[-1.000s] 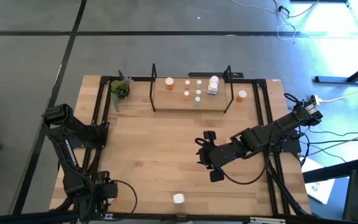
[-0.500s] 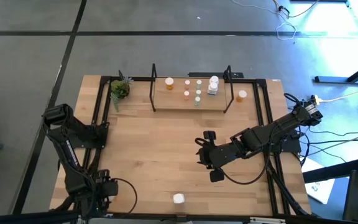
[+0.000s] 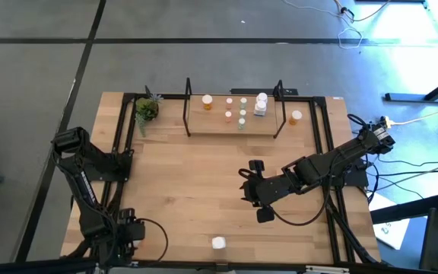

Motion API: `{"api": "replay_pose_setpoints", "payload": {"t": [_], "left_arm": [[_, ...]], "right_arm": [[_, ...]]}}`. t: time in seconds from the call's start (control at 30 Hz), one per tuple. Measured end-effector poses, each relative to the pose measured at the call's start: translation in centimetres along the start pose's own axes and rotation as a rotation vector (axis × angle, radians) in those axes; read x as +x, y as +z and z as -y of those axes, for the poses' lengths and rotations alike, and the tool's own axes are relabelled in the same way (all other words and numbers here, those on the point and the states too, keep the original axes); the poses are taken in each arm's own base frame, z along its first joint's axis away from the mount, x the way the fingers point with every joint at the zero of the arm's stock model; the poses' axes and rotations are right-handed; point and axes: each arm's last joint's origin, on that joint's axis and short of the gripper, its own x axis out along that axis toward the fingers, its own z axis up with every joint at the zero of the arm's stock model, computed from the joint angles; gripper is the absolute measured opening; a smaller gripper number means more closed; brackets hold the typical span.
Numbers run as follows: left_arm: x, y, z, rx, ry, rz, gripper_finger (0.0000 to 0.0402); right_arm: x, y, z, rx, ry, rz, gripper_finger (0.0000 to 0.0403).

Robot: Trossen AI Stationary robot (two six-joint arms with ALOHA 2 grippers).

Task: Pick and place medicine bottles onto shelf by color
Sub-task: Put the bottom orange pill bottle on the shelf aligned with the orange bottles

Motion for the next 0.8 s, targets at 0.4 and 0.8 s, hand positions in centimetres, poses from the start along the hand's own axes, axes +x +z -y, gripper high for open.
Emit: {"api": "replay_pose_setpoints", "payload": {"t": [0.4, 0.8], "left_arm": [[0.0, 0.02, 0.05, -0.003, -0.005, 0.001, 0.0292], [0.74, -0.29, -0.57, -0.137, 0.013, -0.002, 0.0292]], "right_arm": [[-0.01, 0.01, 0.0, 0.001, 0.0, 0.0, 0.0152], [-0.01, 0.01, 0.0, 0.0, 0.0, 0.0, 0.0152]]}}
